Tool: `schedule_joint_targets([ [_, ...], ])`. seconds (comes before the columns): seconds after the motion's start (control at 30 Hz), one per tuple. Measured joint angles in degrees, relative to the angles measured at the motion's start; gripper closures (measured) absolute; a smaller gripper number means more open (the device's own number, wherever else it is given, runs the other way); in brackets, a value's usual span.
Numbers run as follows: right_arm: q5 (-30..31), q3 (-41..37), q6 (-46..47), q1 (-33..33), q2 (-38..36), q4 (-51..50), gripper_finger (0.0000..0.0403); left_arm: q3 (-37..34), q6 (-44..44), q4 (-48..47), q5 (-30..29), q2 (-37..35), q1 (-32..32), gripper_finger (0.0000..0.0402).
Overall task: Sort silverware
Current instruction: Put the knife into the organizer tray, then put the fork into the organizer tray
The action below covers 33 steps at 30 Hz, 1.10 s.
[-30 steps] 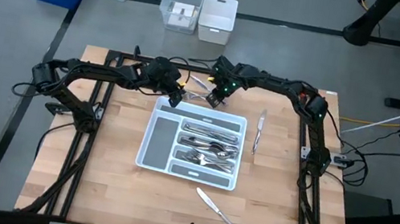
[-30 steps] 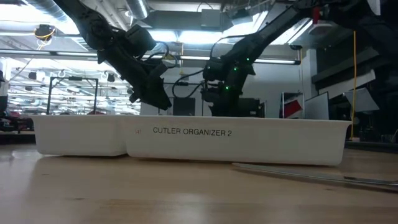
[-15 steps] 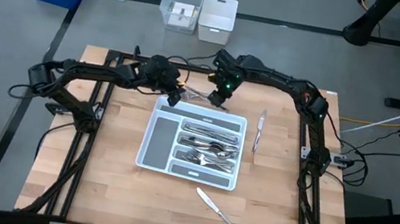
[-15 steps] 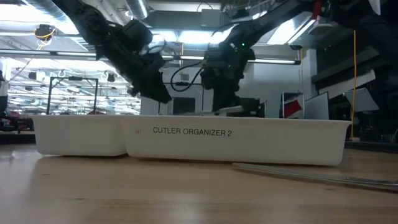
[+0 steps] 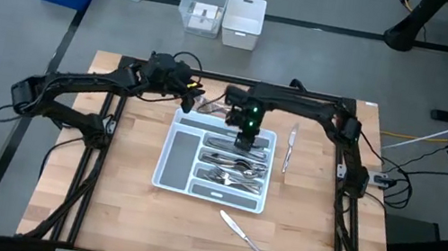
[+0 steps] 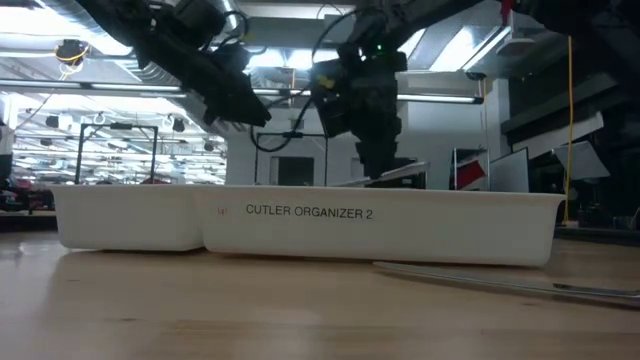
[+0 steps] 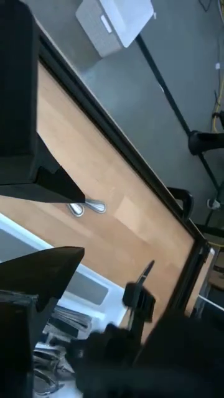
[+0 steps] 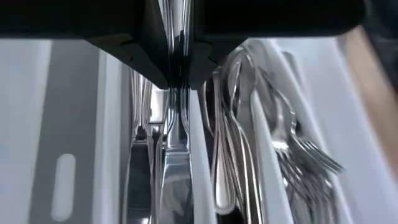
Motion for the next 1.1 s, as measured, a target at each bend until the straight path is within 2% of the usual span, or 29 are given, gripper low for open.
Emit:
schedule_joint_targets([
  [0.23, 15.4, 0.0, -1.9, 5.1, 0.0, 2.1, 0.0337, 0.0, 0.0, -1.8, 0.0, 0.0, 0.0, 0.0288],
  [0.33, 18.1, 0.0, -1.8, 5.8, 0.0, 2.9, 0.0328, 0.0, 0.0, -1.8, 0.0, -0.1, 0.0, 0.0288],
  [0.67, 18.0, 0.0, 3.6, 5.7, 0.0, 2.9, 0.0323, 0.0, 0.0, -4.1, -0.1, 0.0, 0.0, 0.0288],
  [0.83, 16.0, 0.3, 5.6, 5.3, -0.1, -5.0, 0.0323, 0.0, 0.0, -3.5, -0.1, 0.0, 0.0, 0.0288],
  [0.97, 15.3, 1.0, 4.8, 4.8, -2.2, -12.8, 0.0322, 0.0, -1.2, 0.2, -0.1, 1.2, 0.0, 0.0288],
  [1.1, 15.7, 1.1, 2.7, 4.0, -7.3, -13.4, 0.0322, 0.0, -2.9, 6.6, -0.1, 4.7, 0.0, 0.0288],
])
